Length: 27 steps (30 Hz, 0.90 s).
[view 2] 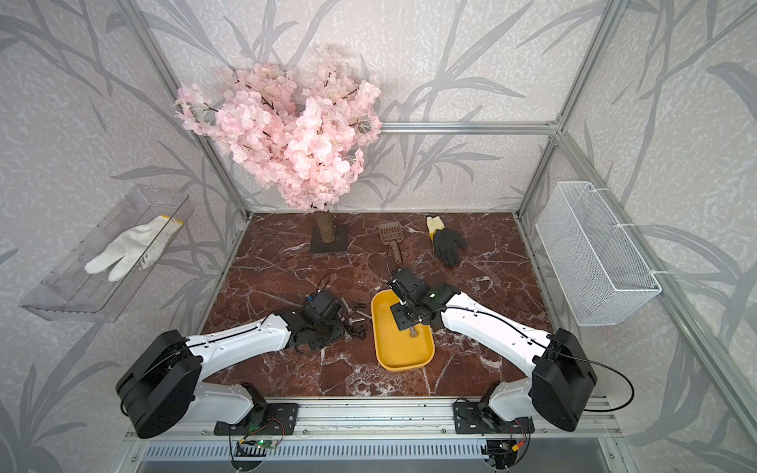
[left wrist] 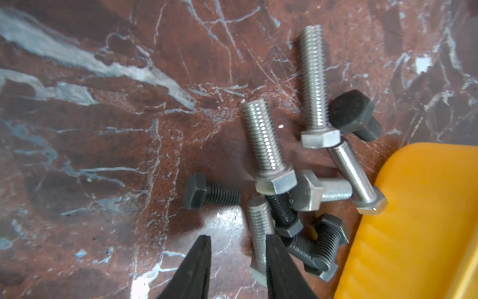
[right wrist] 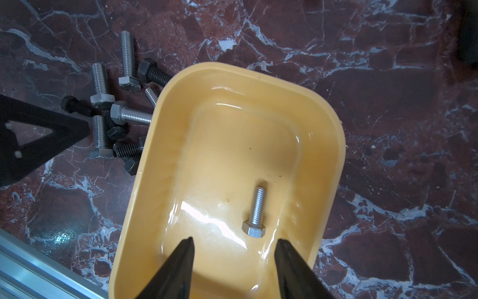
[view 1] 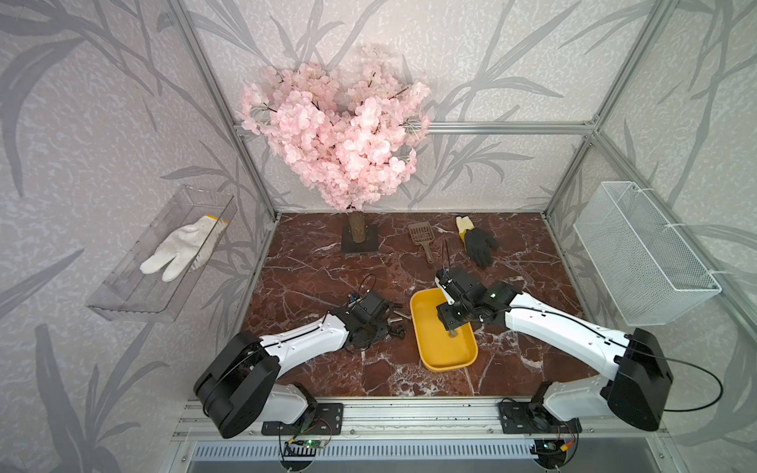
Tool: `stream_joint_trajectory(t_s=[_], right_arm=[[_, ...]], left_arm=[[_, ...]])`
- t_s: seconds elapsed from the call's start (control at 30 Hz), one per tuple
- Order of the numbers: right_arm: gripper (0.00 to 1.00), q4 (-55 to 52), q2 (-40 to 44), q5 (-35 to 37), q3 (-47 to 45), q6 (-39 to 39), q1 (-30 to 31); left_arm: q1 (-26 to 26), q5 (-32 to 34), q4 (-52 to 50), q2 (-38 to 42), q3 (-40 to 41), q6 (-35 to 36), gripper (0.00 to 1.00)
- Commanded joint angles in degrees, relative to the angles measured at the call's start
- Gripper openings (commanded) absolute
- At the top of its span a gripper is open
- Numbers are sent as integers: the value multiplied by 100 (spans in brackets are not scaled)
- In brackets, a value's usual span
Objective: Take the screw protection sleeves out of the storage box
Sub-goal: Move the bolt to the center of the board.
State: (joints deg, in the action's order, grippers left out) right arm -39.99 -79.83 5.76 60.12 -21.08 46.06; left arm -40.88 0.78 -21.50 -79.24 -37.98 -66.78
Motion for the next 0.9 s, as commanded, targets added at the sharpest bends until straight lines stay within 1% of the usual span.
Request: stream_joint_trajectory(t_s=[0.0, 0.37, 0.53, 0.7, 0.87], right_arm=[[55, -113, -58, 74, 162, 86, -37], [55, -107, -103, 83, 153, 146, -54], [55, -49, -172, 57, 115, 135, -76], [55, -53, -243, 51, 110, 117, -80], [55, -53, -270, 39, 132, 118, -83]], left_arm=[[-16, 186, 84, -146, -113, -98, 37], [-16, 147, 322, -506, -263, -54, 36], [-13, 109, 272, -683, -302, 8, 35], [12, 37, 304, -824, -239, 36, 30], [25, -64, 295, -933, -254, 134, 22]])
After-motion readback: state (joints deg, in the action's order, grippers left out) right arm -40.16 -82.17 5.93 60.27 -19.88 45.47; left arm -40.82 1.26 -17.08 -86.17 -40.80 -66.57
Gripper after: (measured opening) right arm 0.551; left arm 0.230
